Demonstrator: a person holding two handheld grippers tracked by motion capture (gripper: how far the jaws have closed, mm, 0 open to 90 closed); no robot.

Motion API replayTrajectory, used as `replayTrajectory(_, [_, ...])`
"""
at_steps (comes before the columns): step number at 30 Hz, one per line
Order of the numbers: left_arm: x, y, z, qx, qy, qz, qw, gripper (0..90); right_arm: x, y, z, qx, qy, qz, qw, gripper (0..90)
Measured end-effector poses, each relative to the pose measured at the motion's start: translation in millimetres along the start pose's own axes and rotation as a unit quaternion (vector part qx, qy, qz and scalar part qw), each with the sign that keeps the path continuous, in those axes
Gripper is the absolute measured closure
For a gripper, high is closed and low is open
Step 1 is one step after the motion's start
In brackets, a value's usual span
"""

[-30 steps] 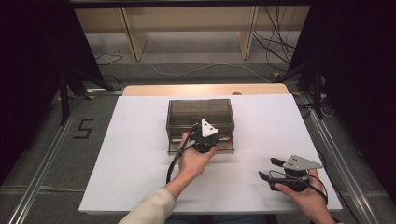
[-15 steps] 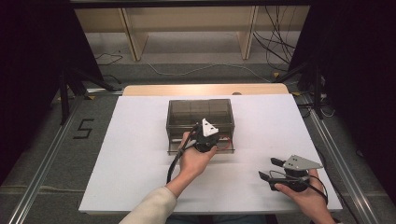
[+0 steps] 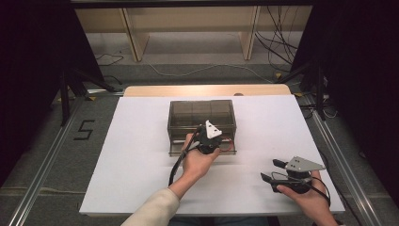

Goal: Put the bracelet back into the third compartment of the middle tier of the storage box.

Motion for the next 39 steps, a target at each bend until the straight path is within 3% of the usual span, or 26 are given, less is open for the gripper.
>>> replayTrajectory(39, [-4.9, 3.1, 15.3, 0.005, -0.014, 0.011, 0.9998, 89.3, -0.4, -0.5, 0.3, 0.001, -0.001, 0.003, 1.0, 28.3])
Point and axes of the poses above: each handheld gripper's, and its own axes: z roughly forward along the jaws, x roughly out of its top, y roughly to its right, the point moved 5 cm from there along z, roughly forward along the jaws, and after that the axes turned 11 degrees about -y, right-handed, at the moved point
